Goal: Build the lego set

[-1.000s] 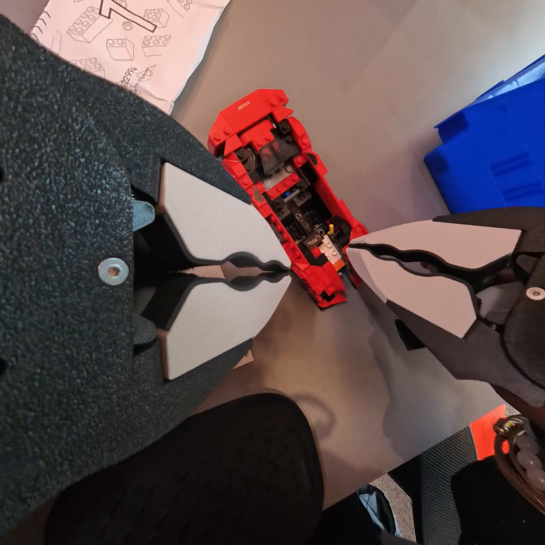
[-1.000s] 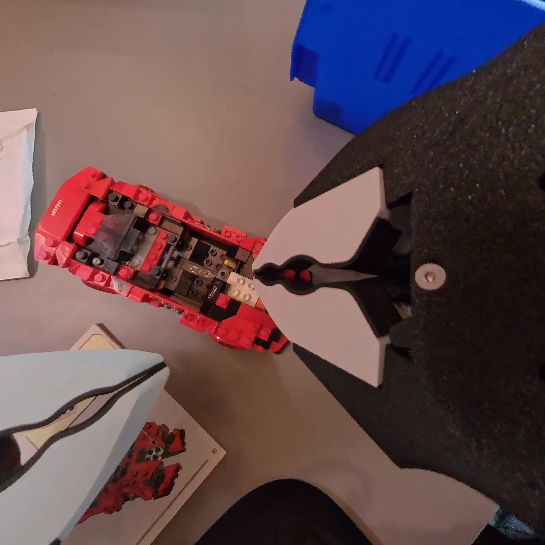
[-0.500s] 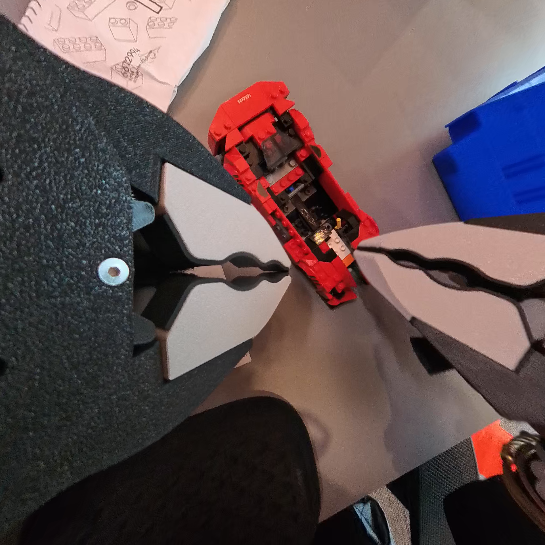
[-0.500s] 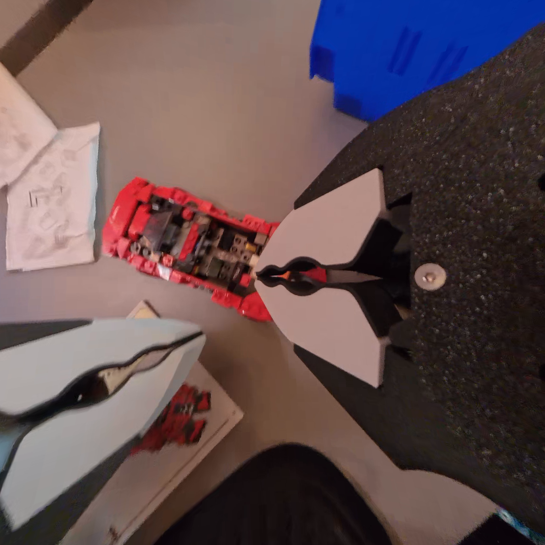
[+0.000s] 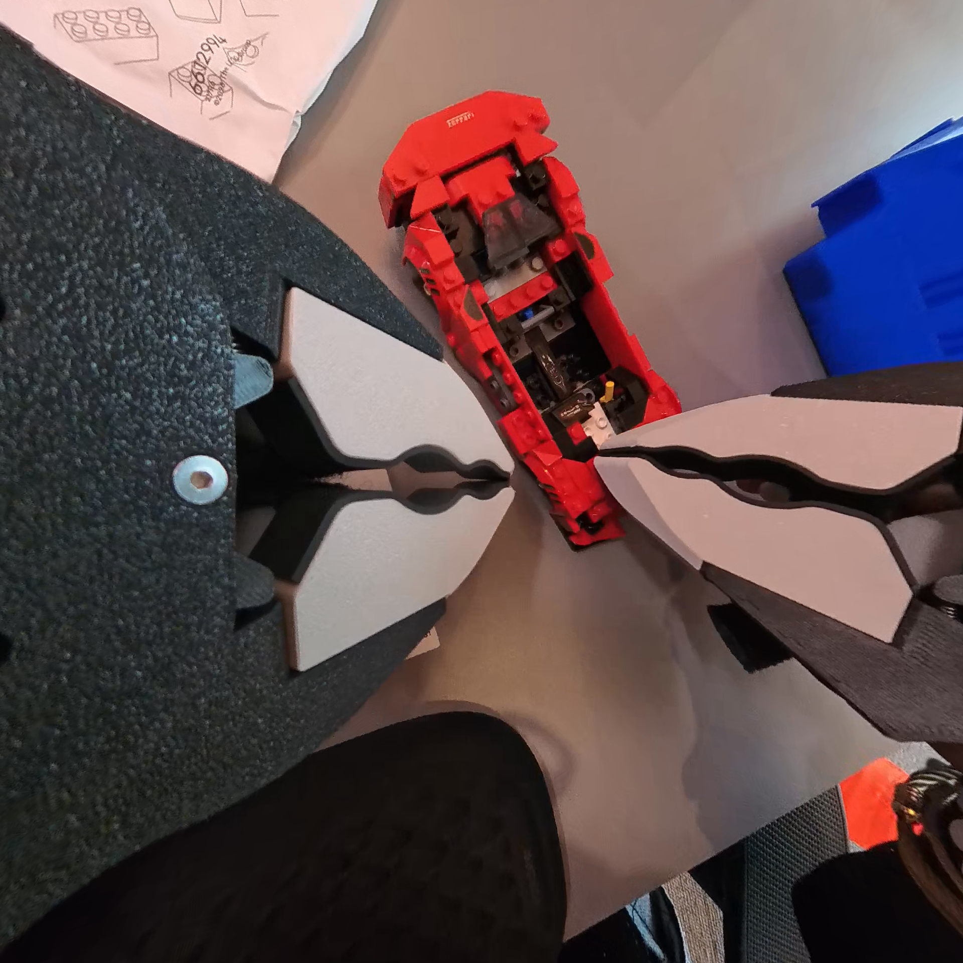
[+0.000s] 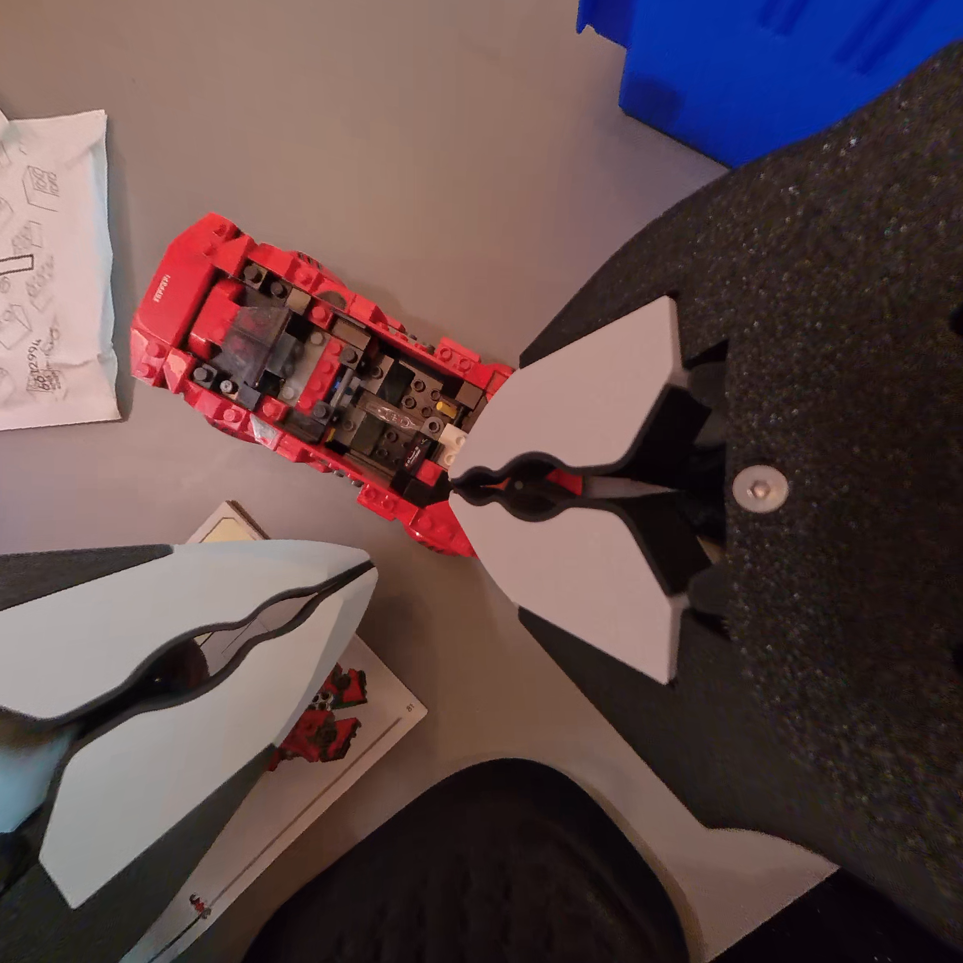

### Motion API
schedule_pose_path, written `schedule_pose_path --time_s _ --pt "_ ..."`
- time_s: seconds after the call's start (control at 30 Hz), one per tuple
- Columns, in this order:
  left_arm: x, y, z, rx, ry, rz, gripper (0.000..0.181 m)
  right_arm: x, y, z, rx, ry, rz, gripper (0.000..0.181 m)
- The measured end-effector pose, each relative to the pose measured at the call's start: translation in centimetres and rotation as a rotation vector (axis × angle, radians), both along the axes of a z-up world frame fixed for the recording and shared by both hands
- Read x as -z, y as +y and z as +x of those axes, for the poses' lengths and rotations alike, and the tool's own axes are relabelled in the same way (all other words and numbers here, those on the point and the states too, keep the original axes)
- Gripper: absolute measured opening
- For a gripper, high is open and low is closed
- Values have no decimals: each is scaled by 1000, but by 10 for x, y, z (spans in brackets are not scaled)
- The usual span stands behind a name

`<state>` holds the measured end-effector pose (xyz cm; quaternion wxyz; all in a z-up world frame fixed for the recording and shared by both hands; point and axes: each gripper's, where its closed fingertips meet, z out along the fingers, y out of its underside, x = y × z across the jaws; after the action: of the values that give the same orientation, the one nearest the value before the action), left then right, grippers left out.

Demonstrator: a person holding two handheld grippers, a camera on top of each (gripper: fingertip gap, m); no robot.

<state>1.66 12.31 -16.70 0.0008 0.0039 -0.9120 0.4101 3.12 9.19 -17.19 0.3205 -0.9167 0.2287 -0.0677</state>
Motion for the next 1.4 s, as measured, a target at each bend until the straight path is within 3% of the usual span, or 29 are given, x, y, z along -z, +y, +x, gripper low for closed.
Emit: schedule_pose_path --time_s 1.0,1.4 --pt "13 -9 -5 27 46 -11 0 3 3 -3 -53 44 -373 0" --pt "2 -7 -2 13 17 -24 0 0 8 -5 -69 113 -231 0"
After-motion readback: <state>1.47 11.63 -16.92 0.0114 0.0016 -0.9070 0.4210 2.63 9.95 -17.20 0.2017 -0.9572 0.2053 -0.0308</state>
